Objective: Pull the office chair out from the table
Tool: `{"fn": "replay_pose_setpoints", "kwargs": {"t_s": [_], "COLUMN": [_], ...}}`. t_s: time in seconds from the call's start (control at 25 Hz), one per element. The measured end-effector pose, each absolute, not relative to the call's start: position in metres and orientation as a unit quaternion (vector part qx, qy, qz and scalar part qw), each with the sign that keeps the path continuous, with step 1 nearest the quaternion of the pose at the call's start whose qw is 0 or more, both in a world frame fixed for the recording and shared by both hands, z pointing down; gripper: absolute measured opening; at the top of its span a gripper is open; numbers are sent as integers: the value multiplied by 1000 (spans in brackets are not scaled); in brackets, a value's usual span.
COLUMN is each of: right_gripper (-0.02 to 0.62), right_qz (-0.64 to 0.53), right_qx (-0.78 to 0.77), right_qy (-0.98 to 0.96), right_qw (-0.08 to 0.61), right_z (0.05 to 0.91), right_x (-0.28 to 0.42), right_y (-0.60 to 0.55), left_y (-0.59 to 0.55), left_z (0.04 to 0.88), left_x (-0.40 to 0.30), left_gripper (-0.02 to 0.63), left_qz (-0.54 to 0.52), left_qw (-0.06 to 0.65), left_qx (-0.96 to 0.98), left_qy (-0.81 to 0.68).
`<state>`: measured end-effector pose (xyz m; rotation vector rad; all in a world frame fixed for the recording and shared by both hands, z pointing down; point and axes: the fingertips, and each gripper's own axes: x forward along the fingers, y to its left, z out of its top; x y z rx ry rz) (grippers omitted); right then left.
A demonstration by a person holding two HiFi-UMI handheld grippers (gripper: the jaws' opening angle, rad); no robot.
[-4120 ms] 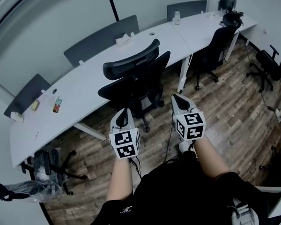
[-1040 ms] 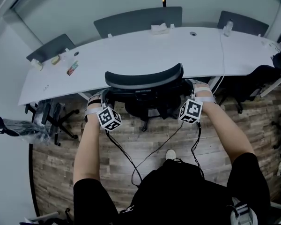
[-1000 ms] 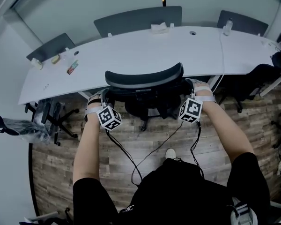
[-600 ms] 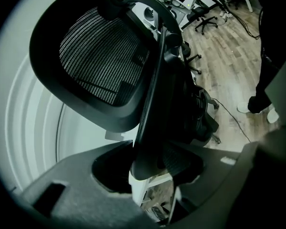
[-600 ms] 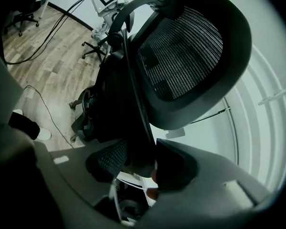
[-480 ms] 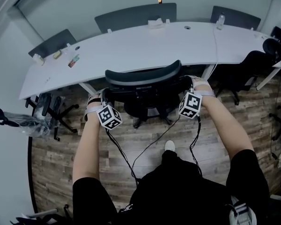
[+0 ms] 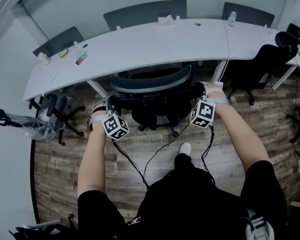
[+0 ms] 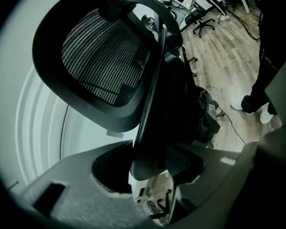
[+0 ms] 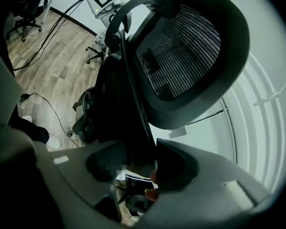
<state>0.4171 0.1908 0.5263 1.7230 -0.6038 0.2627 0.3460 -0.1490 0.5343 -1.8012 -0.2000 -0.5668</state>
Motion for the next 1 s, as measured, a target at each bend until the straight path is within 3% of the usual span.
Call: {"fn": "replay_pose_setpoints", "kwargs": {"t_s": [1.0], "right_gripper": [199], "right_qz": [98], "right_qx": [743], "right_qy": [-277], "right_qw": [601], "right_z": [539], "right_x": [294], "right_y": [250], "left_y": [-86], "left_z": [544], "left_x": [208], "left_gripper": [186], "left_qz": [-229], "left_qw": [576], "left_qx": [-780], "left_qy": [-78]}}
